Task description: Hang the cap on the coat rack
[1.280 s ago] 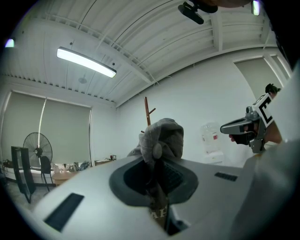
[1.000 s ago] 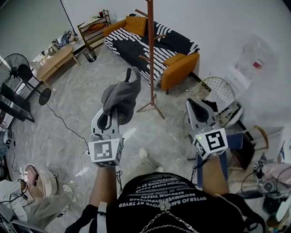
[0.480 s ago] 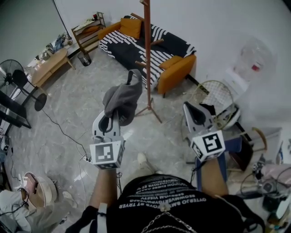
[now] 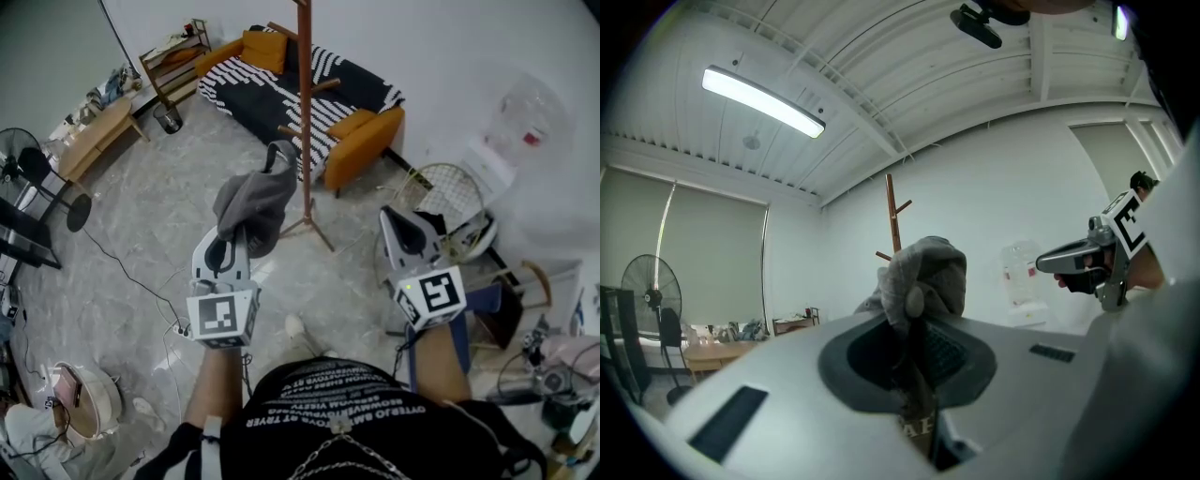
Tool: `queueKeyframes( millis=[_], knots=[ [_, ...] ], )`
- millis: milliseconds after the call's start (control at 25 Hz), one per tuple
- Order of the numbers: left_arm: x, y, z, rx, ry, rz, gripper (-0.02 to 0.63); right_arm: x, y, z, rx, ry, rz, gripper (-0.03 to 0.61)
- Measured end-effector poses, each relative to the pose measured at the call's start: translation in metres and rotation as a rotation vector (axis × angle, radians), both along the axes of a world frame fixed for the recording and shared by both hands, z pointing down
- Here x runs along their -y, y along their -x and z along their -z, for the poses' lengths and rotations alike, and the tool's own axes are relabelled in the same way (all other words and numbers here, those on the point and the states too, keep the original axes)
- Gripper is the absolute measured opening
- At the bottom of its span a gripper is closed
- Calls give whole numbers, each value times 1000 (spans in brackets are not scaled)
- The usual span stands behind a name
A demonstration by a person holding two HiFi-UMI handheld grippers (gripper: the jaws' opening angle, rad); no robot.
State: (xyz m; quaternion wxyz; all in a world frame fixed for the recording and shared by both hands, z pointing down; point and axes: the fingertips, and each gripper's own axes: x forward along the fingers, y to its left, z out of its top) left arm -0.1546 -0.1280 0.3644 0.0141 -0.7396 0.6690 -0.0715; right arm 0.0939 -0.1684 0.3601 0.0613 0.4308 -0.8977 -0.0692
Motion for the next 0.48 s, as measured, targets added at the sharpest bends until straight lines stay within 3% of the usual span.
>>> queueKeyframes(
  millis=[480],
  knots=[
    [61, 17, 3, -10, -20, -56, 18, 50, 25, 8, -13, -18, -21, 3]
  ],
)
